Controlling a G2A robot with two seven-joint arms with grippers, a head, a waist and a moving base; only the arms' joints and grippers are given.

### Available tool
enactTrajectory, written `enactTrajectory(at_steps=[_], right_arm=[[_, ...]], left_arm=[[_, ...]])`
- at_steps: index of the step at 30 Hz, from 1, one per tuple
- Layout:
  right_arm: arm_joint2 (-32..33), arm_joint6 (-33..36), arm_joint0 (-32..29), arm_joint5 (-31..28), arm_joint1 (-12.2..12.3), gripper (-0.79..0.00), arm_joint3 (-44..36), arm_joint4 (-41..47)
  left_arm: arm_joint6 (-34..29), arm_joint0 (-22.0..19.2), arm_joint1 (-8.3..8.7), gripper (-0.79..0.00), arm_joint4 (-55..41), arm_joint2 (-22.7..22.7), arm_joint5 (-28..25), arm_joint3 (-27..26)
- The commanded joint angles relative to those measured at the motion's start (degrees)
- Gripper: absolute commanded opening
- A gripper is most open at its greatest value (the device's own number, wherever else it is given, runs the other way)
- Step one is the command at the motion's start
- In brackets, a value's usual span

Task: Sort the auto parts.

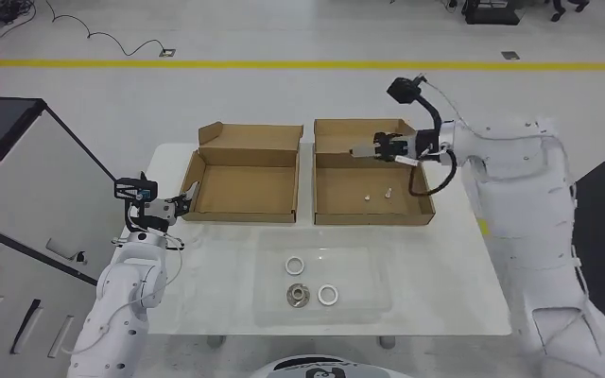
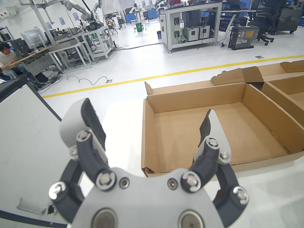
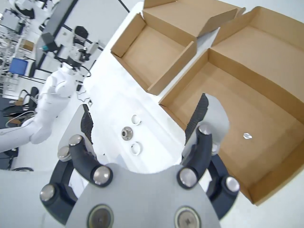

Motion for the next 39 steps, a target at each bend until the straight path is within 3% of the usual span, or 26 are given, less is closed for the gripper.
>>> enactTrajectory(at_steps=[1,15,22,39], right_arm=[[2.6,0.8,-1.3,0.2,0.4,0.0,-1.0,3.3],[18.3,8.9,-10.8,-2.4,3.0,0.0,-2.2,25.4],[24.1,9.2,-14.5,-3.7,4.5,0.0,0.4,35.7],[24.1,9.2,-14.5,-3.7,4.5,0.0,0.4,35.7]], left_arm=[[0.0,0.0,0.0,0.0,0.0,0.0,0.0,0.0],[0.0,0.0,0.0,0.0,0.0,0.0,0.0,0.0],[0.0,0.0,0.0,0.0,0.0,0.0,0.0,0.0],[0.0,0.0,0.0,0.0,0.0,0.0,0.0,0.0]])
